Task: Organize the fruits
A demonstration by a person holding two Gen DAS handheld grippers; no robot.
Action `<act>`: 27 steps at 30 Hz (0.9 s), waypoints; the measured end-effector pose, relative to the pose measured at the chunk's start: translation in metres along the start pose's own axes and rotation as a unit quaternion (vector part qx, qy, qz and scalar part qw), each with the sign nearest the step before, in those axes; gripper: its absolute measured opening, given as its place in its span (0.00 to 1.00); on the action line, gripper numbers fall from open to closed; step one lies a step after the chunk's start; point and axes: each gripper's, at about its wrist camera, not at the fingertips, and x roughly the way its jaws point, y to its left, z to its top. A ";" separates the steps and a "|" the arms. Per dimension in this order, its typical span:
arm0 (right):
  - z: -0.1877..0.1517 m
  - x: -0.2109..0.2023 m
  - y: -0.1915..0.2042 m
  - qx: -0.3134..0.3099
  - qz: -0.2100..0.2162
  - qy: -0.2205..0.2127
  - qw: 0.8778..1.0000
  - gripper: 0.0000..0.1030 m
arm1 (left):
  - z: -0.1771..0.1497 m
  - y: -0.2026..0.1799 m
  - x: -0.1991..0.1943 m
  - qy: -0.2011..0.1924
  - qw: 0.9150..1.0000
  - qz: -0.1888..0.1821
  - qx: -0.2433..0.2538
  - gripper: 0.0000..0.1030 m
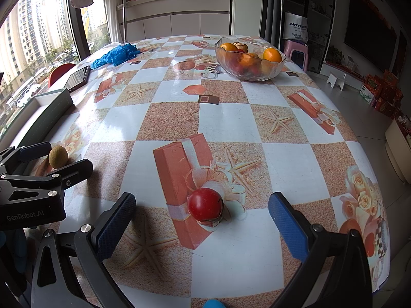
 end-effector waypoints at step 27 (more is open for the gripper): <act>0.001 -0.005 0.003 0.000 0.002 0.030 1.000 0.93 | 0.001 0.000 0.000 0.008 1.000 0.003 -0.003 0.99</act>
